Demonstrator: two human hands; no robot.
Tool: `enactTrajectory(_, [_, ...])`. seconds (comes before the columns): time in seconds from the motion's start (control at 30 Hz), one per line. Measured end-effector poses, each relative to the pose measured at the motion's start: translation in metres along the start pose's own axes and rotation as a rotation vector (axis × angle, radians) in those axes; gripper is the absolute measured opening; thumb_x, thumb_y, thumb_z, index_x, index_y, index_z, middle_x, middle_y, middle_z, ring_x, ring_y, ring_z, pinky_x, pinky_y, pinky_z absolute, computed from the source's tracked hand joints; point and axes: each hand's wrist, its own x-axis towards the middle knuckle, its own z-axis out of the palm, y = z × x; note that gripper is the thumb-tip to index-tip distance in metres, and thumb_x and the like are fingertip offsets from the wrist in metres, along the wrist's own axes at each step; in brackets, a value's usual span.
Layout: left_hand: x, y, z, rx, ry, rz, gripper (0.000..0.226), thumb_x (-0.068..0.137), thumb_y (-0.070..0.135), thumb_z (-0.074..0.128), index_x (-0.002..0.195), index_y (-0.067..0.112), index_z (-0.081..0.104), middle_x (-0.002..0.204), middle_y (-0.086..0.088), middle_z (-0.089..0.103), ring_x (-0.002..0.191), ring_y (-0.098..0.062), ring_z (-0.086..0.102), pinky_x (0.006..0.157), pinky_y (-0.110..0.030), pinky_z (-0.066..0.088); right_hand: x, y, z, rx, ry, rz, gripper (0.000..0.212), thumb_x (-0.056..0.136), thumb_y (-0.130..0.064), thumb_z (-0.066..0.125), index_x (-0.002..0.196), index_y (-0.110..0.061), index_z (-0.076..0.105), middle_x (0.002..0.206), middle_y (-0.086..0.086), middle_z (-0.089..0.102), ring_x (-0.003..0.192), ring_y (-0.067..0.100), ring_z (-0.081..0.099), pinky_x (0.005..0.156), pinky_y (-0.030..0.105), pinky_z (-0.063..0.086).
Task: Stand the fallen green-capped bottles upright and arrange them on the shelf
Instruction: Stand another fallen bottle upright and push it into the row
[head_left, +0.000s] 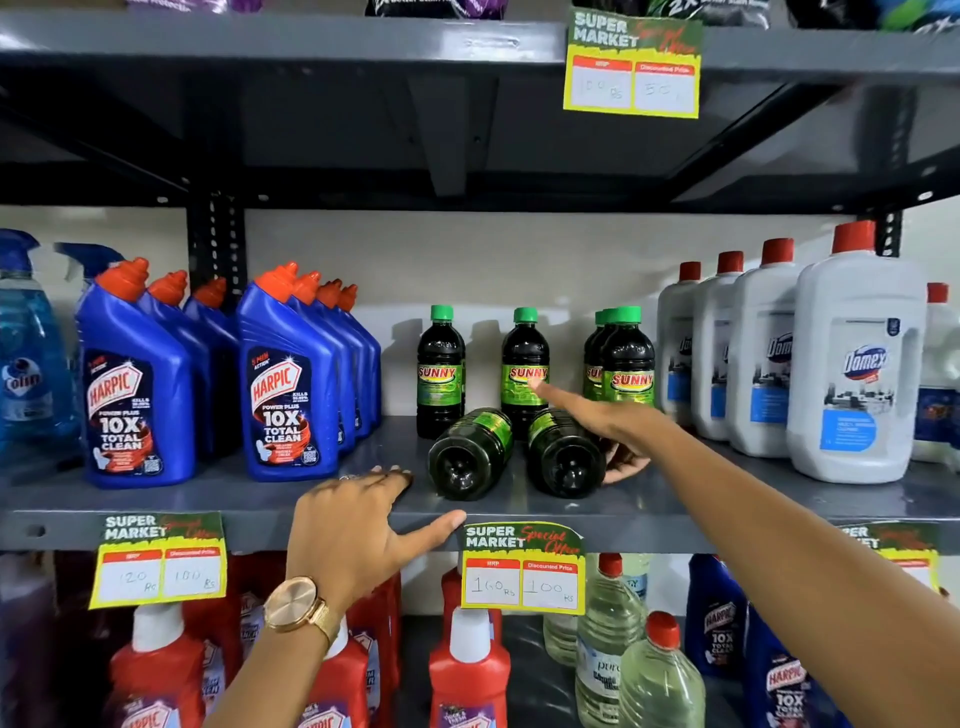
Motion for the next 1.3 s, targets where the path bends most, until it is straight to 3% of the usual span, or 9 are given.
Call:
enactTrajectory(0.13, [0.0, -0.001, 0.0, -0.02, -0.021, -0.009, 0.08, 0.074, 0.086, 0.022, 0.072, 0.023, 0.072, 0.07, 0.006, 0.073, 0.06, -0.018, 0.068, 0.046, -0.024, 0.046, 0.006, -0.009, 0.004, -0.014, -0.025, 0.069, 0.074, 0.057, -0.073, 0.071, 0.088, -0.009, 0.055, 0.082, 0.011, 0.067, 0.055, 0.019, 0.07, 0.044, 0.022, 0.053])
enactTrajectory(0.27, [0.0, -0.002, -0.001, -0.025, -0.042, -0.006, 0.082, 0.073, 0.086, 0.02, 0.073, 0.022, 0.072, 0.066, 0.006, 0.072, 0.059, -0.018, 0.067, 0.047, -0.024, 0.042, 0.006, 0.015, 0.008, 0.253, 0.071, -0.026, 0.067, 0.061, -0.065, 0.073, 0.098, -0.01, 0.062, 0.09, 0.013, 0.07, 0.077, 0.024, 0.069, 0.058, 0.027, 0.056])
enactTrajectory(0.4, [0.0, -0.002, -0.001, -0.034, -0.056, -0.012, 0.087, 0.072, 0.088, 0.017, 0.075, 0.02, 0.072, 0.068, 0.005, 0.071, 0.061, -0.019, 0.066, 0.049, -0.026, 0.043, 0.008, 0.017, 0.016, 0.36, 0.455, -0.309, 0.068, 0.067, -0.063, 0.071, 0.099, -0.003, 0.067, 0.092, 0.017, 0.072, 0.082, 0.027, 0.067, 0.078, 0.041, 0.056])
enactTrajectory(0.53, [-0.001, -0.003, 0.002, -0.039, -0.058, -0.021, 0.089, 0.071, 0.089, 0.016, 0.075, 0.019, 0.071, 0.068, 0.004, 0.07, 0.062, -0.02, 0.066, 0.049, -0.027, 0.042, 0.015, 0.001, 0.02, 0.079, 0.731, -0.441, 0.066, 0.068, -0.061, 0.074, 0.083, 0.0, 0.05, 0.063, 0.004, 0.052, 0.067, 0.028, 0.055, 0.047, 0.033, 0.036])
enactTrajectory(0.67, [-0.001, -0.003, 0.003, -0.036, -0.064, -0.026, 0.087, 0.071, 0.089, 0.018, 0.072, 0.019, 0.07, 0.068, 0.004, 0.07, 0.061, -0.019, 0.066, 0.048, -0.027, 0.044, 0.028, -0.007, 0.031, 0.014, 0.694, -0.391, 0.088, 0.067, -0.061, 0.074, 0.118, 0.005, 0.045, 0.098, 0.017, 0.063, 0.092, 0.037, 0.061, 0.069, 0.039, 0.048])
enactTrajectory(0.8, [-0.002, -0.004, 0.005, -0.043, -0.054, -0.029, 0.086, 0.071, 0.089, 0.019, 0.073, 0.02, 0.071, 0.069, 0.005, 0.071, 0.062, -0.019, 0.067, 0.048, -0.027, 0.044, 0.035, -0.013, 0.041, 0.267, 0.563, -0.326, 0.111, 0.07, -0.053, 0.077, 0.145, 0.006, 0.019, 0.139, 0.024, 0.048, 0.126, 0.04, 0.049, 0.096, 0.042, 0.044])
enactTrajectory(0.97, [-0.001, -0.004, 0.006, -0.037, -0.062, -0.033, 0.085, 0.071, 0.089, 0.018, 0.068, 0.02, 0.069, 0.062, 0.005, 0.068, 0.057, -0.019, 0.064, 0.046, -0.027, 0.04, 0.038, -0.002, 0.045, 0.376, 0.482, -0.349, 0.052, 0.073, -0.026, 0.07, 0.115, -0.001, 0.053, 0.11, 0.016, 0.064, 0.089, 0.029, 0.058, 0.06, 0.027, 0.044])
enactTrajectory(1.17, [-0.001, -0.005, 0.007, -0.041, -0.06, -0.025, 0.084, 0.07, 0.09, 0.019, 0.066, 0.021, 0.067, 0.059, 0.006, 0.065, 0.054, -0.018, 0.062, 0.048, -0.025, 0.036, 0.04, 0.001, 0.05, 0.172, 0.54, -0.369, 0.088, 0.062, -0.049, 0.085, 0.122, 0.0, 0.045, 0.117, 0.015, 0.058, 0.108, 0.033, 0.058, 0.092, 0.046, 0.051])
enactTrajectory(1.3, [-0.001, -0.005, 0.004, -0.051, -0.063, -0.014, 0.083, 0.072, 0.089, 0.019, 0.066, 0.021, 0.066, 0.06, 0.006, 0.065, 0.054, -0.016, 0.061, 0.048, -0.025, 0.036, 0.041, -0.004, 0.055, 0.352, 0.419, -0.363, 0.066, 0.082, -0.048, 0.064, 0.125, 0.0, 0.049, 0.127, 0.018, 0.055, 0.105, 0.027, 0.053, 0.086, 0.035, 0.042])
